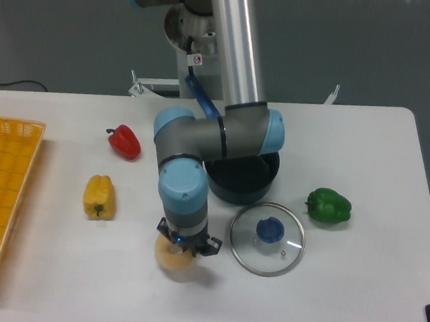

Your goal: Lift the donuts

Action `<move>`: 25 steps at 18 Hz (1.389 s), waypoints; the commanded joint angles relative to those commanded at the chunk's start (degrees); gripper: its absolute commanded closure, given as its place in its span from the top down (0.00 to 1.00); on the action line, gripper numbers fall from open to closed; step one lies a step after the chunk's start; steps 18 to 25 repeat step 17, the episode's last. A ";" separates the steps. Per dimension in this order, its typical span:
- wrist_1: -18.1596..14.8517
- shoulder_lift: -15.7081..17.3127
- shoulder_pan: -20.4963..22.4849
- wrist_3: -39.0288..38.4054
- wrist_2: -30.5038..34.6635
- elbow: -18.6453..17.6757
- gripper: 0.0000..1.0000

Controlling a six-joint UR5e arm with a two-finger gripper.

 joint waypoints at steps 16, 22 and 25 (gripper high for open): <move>-9.15 9.50 7.83 19.95 -3.78 -0.62 0.28; -9.32 9.94 8.27 20.04 -4.30 -0.62 0.28; -9.32 9.94 8.27 20.04 -4.30 -0.62 0.28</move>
